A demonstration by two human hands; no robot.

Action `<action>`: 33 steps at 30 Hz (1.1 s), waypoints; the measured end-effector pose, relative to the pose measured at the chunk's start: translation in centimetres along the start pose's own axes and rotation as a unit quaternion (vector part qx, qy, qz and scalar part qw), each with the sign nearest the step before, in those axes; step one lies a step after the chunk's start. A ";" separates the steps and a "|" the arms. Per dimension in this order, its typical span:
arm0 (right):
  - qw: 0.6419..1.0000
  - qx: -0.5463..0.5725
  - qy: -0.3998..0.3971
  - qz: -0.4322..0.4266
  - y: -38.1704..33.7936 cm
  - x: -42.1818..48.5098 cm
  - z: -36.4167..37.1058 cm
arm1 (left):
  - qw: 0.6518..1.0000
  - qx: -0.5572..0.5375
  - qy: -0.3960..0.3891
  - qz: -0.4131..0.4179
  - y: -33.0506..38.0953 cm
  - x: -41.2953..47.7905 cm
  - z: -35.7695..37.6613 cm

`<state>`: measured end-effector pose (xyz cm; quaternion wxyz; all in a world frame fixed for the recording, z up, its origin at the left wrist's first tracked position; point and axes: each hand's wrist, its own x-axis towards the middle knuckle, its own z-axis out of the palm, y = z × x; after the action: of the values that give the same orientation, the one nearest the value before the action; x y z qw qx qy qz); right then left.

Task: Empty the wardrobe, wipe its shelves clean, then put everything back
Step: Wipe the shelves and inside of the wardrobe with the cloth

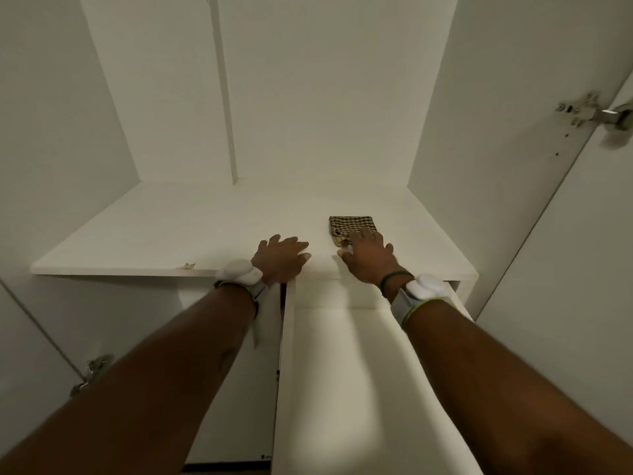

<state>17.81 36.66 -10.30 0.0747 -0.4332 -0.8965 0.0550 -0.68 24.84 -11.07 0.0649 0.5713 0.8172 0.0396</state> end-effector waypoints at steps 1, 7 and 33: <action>1.000 -0.002 0.004 0.006 -0.1 1.5 0.4 | 1.000 -0.011 -0.010 -0.003 -0.9 0.5 1.0; 0.999 0.020 0.010 0.047 0.1 8.5 1.7 | 0.999 -0.021 -0.028 0.022 -2.5 2.0 3.4; 0.992 0.100 0.059 -0.044 -11.2 -8.7 10.7 | 0.767 -0.628 0.107 -0.079 -0.4 -10.7 19.0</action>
<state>12.62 22.51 -19.70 0.1730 -0.3862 -0.8986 0.1157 5.46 14.53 -29.30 0.3241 0.3288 0.6534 0.6000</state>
